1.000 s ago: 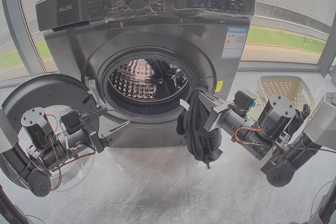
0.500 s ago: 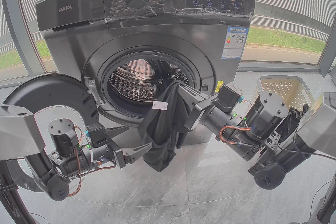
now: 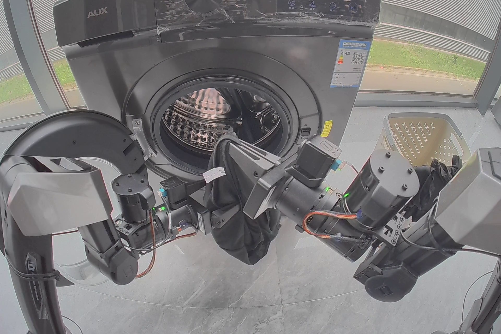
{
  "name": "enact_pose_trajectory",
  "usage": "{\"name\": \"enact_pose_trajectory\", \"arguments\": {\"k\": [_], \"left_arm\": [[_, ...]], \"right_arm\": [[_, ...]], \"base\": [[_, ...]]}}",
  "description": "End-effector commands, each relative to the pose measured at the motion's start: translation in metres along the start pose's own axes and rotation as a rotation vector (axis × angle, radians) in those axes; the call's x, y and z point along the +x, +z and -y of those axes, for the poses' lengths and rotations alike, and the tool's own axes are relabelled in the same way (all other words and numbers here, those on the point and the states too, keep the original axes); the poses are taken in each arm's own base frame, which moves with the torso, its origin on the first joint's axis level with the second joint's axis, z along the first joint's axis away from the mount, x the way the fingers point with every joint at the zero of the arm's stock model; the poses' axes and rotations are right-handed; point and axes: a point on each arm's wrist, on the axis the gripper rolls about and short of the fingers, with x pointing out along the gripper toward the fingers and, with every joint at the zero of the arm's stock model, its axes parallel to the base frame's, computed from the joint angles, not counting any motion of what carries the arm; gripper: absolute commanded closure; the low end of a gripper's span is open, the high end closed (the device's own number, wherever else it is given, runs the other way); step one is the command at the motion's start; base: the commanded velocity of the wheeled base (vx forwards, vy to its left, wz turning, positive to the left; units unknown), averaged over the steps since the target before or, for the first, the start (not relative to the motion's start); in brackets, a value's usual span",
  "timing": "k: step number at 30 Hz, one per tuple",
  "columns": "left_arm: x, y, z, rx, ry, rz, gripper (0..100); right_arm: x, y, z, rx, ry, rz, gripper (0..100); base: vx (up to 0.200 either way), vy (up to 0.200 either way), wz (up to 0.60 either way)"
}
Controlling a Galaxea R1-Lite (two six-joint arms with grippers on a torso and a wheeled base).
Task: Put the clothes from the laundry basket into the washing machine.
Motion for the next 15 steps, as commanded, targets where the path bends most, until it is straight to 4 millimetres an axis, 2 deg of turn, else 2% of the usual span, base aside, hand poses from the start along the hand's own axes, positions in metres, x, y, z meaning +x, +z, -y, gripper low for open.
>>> {"name": "enact_pose_trajectory", "arguments": {"k": [1,8,9,15], "left_arm": [[0.020,-0.016,-0.003,-0.002,0.002,-0.008,0],[0.035,-0.016,0.001,0.008,-0.018,0.022,0],[0.036,-0.016,0.001,0.010,-0.018,0.022,100],[0.033,-0.014,0.001,0.004,-0.015,0.024,100]], "right_arm": [[0.001,-0.004,-0.007,0.007,0.015,-0.007,100],[-0.001,-0.005,-0.008,0.011,0.014,-0.014,100],[-0.001,-0.005,-0.008,0.011,0.012,-0.014,100],[0.000,-0.004,-0.001,0.005,-0.007,-0.007,100]], "base": [[0.000,0.000,0.00],[0.000,0.000,0.00],[0.000,0.000,0.00],[0.000,0.000,0.00]]}}
